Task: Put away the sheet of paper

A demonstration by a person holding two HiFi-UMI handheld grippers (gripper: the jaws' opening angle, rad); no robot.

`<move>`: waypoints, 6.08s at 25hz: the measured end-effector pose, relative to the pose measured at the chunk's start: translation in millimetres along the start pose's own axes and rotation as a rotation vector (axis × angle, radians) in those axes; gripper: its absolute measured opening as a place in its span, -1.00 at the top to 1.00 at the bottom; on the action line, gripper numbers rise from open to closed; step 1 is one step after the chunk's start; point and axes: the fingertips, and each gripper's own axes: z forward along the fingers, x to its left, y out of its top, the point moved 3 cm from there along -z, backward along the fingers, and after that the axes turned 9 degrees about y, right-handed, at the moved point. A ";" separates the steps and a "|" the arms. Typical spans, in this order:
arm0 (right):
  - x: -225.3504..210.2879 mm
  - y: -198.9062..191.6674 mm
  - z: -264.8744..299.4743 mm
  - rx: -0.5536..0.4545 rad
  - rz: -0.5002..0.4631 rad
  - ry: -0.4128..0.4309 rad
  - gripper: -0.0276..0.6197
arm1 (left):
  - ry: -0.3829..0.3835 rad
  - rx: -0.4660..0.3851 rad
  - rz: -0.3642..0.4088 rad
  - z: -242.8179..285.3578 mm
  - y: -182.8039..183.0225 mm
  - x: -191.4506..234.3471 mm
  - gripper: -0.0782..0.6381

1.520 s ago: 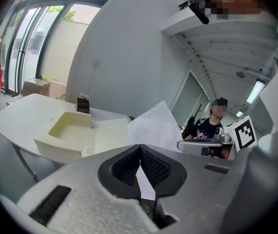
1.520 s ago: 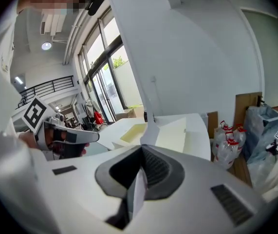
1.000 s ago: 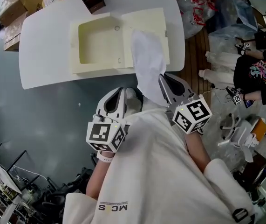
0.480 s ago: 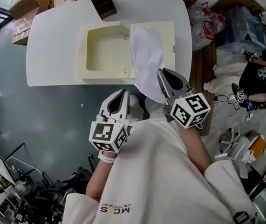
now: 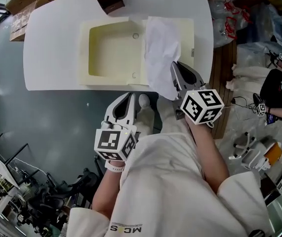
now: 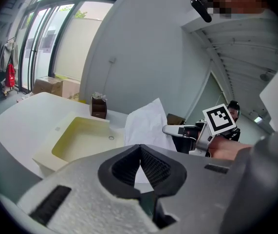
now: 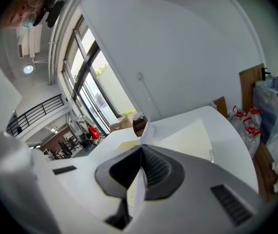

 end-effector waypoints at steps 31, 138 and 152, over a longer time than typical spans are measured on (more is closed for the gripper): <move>-31.0 -71.7 140.6 0.167 0.259 0.018 0.87 | 0.117 0.115 -0.058 65.8 -49.9 33.7 0.71; 31.5 46.9 -152.5 -0.061 -0.427 -0.135 0.87 | -0.043 -0.199 0.149 -33.7 64.0 -69.8 0.71; 29.7 49.2 -152.8 -0.058 -0.422 -0.140 0.87 | -0.051 -0.183 0.156 -29.5 64.5 -75.6 0.71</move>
